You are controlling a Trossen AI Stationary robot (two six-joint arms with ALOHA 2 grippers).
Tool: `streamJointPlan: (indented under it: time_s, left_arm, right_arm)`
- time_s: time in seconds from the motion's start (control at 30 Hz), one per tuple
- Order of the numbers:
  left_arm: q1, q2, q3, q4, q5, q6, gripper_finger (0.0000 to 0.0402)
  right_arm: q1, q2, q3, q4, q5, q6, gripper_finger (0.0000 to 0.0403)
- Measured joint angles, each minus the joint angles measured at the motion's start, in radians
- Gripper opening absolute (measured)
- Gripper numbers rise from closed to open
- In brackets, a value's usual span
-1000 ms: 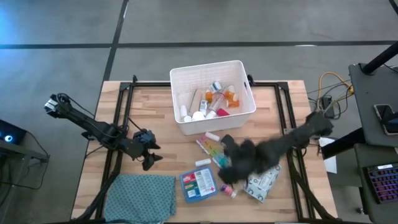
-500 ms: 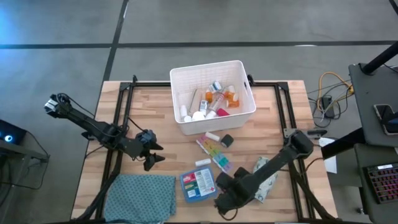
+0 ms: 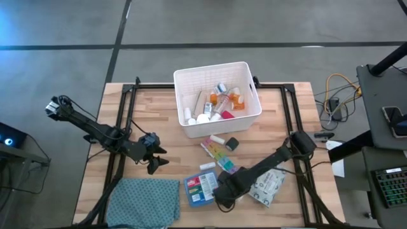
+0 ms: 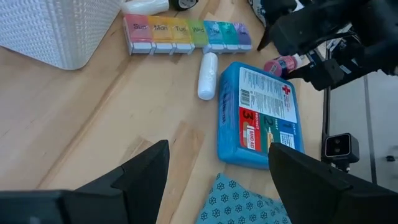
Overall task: Pick & place medical supplies in basket/bin
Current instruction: Put the pink medicine bottle into the bin, then put the green bandage into the bin
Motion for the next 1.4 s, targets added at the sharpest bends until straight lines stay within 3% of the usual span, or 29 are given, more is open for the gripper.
streamJointPlan:
  time_s: [0.17,0.33,0.4,0.6,0.87,1.0,1.17,1.23,1.4]
  left_arm:
    - [0.0,0.0,0.0,0.014,0.0,0.0,0.0253]
    - [0.0,0.0,0.0,0.041,-0.004,0.006,0.0253]
    - [0.0,0.0,0.0,0.042,-0.01,0.008,0.0253]
    - [0.0,0.0,0.0,0.042,-0.014,0.008,0.0253]
    - [0.001,0.0,0.0,0.041,-0.047,0.008,0.0253]
    - [0.001,0.0,0.0,0.042,-0.07,0.008,0.0253]
    - [0.001,0.0,0.0,0.041,-0.07,0.008,0.0253]
    - [0.001,0.0,0.0,0.041,-0.07,0.008,0.0253]
    - [0.001,0.0,0.001,0.04,-0.07,0.008,0.0253]
  right_arm:
    - [-0.016,-0.015,-0.005,0.001,-0.002,-0.082,0.0271]
    - [-0.04,-0.018,-0.009,-0.021,-0.082,-0.191,0.0158]
    - [-0.044,-0.037,-0.008,-0.029,-0.081,-0.203,0.0135]
    - [-0.078,-0.246,0.024,-0.042,0.091,-0.184,0.0135]
    - [-0.287,-0.604,0.044,-0.044,0.566,-0.153,0.016]
    - [-0.541,-0.667,0.041,-0.043,0.491,-0.257,0.0171]
    - [-0.817,-0.639,0.041,0.012,0.18,-0.401,0.0202]
    - [-0.863,-0.619,0.04,0.059,0.119,-0.431,0.0225]
    - [-0.881,-0.617,0.053,0.097,0.127,-0.471,0.0298]
